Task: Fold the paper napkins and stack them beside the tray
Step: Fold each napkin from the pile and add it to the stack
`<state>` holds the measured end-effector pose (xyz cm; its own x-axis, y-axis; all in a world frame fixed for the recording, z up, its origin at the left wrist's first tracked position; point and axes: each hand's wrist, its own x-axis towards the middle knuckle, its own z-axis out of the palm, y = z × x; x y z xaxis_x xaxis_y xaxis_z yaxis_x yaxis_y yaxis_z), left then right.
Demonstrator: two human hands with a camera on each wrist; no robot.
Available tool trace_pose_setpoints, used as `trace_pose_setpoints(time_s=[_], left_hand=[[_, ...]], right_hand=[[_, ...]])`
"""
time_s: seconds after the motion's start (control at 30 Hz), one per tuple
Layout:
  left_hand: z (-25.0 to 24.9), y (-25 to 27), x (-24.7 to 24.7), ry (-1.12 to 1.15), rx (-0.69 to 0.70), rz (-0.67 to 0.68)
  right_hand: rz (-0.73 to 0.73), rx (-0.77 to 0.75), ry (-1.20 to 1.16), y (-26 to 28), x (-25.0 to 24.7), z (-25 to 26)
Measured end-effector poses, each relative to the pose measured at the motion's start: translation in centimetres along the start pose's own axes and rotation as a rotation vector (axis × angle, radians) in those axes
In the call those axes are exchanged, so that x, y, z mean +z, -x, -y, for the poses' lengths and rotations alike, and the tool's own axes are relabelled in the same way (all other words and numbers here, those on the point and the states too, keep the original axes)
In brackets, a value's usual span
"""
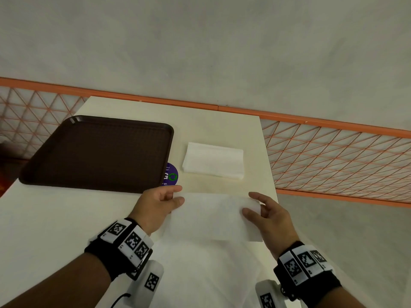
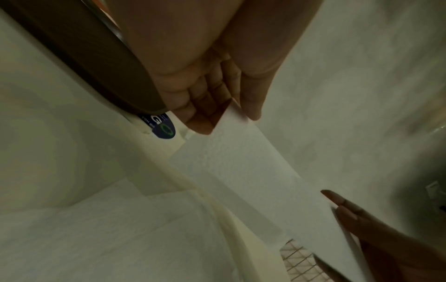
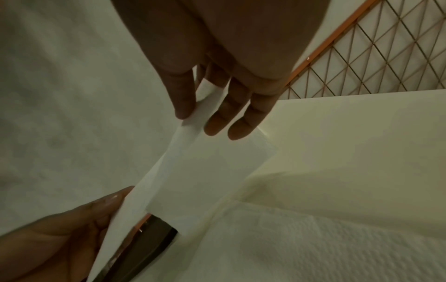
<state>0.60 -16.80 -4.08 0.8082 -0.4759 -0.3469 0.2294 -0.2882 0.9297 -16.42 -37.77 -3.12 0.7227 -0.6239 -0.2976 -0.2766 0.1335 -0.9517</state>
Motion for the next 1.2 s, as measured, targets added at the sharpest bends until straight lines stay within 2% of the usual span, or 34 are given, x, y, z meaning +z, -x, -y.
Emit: trace_pose_setpoints(time_s=[0.17,0.33,0.5,0.87,1.03,1.2], left_hand=[[-0.8,-0.4,-0.3,0.079,0.022,-0.031],[-0.7,-0.8,-0.9,0.112,0.013,-0.021],[-0.5,-0.9,-1.6,0.103,0.000,0.022],[-0.6,-1.3,-1.5,-0.145,0.094,-0.062],[-0.9,-1.2,-1.6,-0.279,0.138,-0.104],[-1.1,-1.0,-1.7,-0.320,0.168,-0.107]], right_hand=[[0.056,0.033,-0.138,-0.4,-0.1,0.9],[0.049,0.101,-0.265,-1.2,0.0,1.1],[0.068,0.086,-0.260,-2.3,0.2,0.7],[0.013,0.005,-0.029,-2.6,0.3,0.6],[0.052,0.007,0.181,-2.3,0.1,0.6],[0.036,-0.053,0.306,-2.3,0.4,1.0]])
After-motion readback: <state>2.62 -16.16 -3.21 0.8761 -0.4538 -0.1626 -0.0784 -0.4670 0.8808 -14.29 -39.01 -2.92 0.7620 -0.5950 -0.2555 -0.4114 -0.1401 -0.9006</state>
